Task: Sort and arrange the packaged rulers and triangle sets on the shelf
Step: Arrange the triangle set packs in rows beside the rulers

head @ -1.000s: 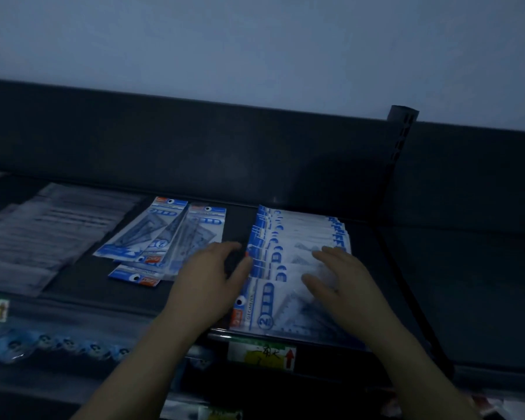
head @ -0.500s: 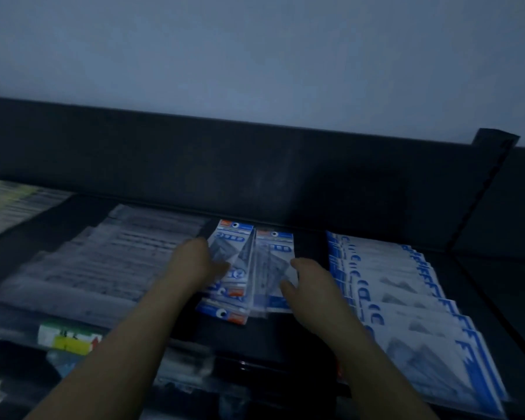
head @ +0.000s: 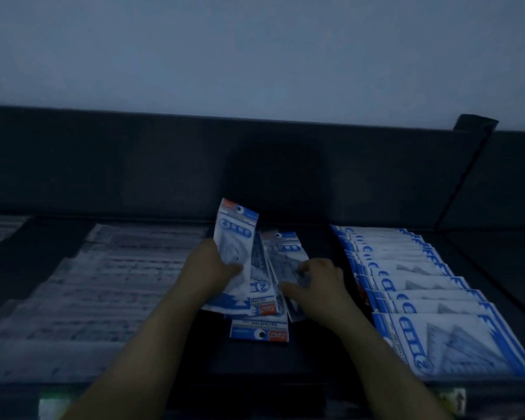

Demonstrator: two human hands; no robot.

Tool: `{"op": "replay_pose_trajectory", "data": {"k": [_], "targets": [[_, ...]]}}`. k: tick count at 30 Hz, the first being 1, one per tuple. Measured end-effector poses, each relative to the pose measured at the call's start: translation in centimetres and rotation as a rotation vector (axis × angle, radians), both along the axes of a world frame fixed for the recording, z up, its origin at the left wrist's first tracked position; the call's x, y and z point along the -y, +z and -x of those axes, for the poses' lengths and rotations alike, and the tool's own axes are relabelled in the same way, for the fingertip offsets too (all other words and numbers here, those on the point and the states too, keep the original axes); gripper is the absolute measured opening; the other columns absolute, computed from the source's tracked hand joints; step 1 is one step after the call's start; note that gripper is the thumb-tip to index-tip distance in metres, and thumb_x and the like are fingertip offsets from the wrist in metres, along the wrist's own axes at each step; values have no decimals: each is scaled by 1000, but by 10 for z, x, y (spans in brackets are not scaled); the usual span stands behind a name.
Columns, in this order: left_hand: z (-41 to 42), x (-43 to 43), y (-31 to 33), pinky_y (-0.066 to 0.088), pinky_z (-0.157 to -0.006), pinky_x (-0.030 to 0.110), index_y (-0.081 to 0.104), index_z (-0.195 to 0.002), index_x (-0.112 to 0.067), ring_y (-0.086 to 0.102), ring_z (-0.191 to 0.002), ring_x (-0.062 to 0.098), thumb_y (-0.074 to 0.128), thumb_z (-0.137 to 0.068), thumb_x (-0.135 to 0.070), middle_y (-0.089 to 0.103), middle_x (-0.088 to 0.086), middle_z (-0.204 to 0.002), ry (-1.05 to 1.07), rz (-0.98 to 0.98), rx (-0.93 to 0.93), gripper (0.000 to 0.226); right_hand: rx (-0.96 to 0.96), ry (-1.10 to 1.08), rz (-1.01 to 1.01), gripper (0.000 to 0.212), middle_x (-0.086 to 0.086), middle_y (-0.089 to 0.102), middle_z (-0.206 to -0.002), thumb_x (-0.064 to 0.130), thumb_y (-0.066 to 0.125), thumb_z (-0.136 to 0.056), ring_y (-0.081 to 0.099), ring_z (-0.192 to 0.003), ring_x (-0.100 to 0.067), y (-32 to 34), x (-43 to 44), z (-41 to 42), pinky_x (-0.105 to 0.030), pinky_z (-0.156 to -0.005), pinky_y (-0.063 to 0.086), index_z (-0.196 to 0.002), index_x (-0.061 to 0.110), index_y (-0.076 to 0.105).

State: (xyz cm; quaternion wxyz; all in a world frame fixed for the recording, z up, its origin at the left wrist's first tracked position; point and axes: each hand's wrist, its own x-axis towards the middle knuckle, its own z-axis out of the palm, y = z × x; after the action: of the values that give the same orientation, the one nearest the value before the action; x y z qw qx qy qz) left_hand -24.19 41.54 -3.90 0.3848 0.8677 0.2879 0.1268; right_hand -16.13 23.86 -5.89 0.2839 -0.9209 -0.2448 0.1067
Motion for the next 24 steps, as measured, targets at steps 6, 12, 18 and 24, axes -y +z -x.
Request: {"op": "replay_pose_trajectory", "data": {"k": [6,12,18,24], "targets": [[8,-11,-10,39,-65,21,54,-121,-7,53,-88,14,53,-95,-18,60,10,-118,12,77,104,28,41,-85,-23,33,-10,38,-138,35,53,-93,36,-125,-30,0,5,-6,-35,-100,37,-123,22,56],[12,-10,-16,42,-72,24,54,-120,-2,56,-95,21,51,-95,-16,60,15,-118,31,105,82,29,-121,-76,167,78,-10,49,-123,54,78,-65,52,-106,-26,16,-12,-9,-37,-83,50,-122,12,46],[17,-6,-18,37,-65,22,51,-122,-4,49,-92,14,51,-95,-15,58,13,-119,56,132,142,29,-208,-81,98,55,-2,56,-84,43,85,-63,55,-72,-17,23,-12,-10,-30,-60,45,-92,10,52],[18,-8,-17,39,-77,24,51,-125,-4,53,-96,18,53,-95,-16,58,13,-121,70,200,155,33,-148,-212,-279,39,-7,58,-68,41,54,-92,55,-60,-18,14,1,-18,-27,-54,39,-71,8,56]]}}
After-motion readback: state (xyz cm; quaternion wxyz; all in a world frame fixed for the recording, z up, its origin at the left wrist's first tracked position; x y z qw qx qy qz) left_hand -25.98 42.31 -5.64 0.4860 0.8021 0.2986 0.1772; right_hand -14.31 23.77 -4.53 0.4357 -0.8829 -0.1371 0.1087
